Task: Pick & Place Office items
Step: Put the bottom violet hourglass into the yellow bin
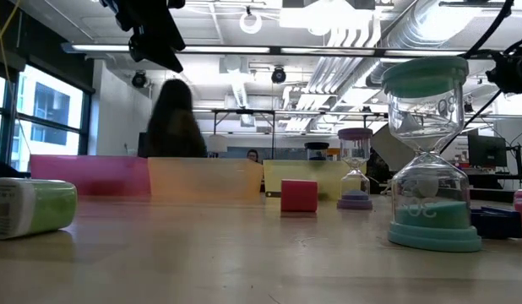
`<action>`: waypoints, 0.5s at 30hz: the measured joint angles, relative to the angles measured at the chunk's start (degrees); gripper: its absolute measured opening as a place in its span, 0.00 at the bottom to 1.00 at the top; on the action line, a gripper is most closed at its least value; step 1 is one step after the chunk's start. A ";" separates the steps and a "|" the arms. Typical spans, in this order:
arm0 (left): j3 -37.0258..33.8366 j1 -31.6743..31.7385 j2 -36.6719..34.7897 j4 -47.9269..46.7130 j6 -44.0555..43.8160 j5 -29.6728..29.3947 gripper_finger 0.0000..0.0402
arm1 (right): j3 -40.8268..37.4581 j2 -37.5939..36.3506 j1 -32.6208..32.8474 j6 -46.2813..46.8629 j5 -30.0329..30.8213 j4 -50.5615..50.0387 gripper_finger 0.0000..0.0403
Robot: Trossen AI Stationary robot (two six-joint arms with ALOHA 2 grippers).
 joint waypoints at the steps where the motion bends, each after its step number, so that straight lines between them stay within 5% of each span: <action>1: 0.00 0.00 0.00 0.00 0.00 0.00 0.67 | -0.24 0.00 -0.02 0.04 -0.27 0.19 0.73; 5: 0.00 0.00 0.00 0.00 0.00 -0.02 0.67 | -0.40 0.00 -0.02 0.10 -1.23 0.21 0.71; 12: 0.00 0.00 0.00 0.00 0.24 -0.04 0.67 | -0.40 0.00 -0.02 0.11 -1.41 0.23 0.46; 15: 0.00 0.00 0.00 -0.02 0.66 -0.07 0.67 | -0.40 0.00 -0.02 -0.01 -1.43 0.21 0.45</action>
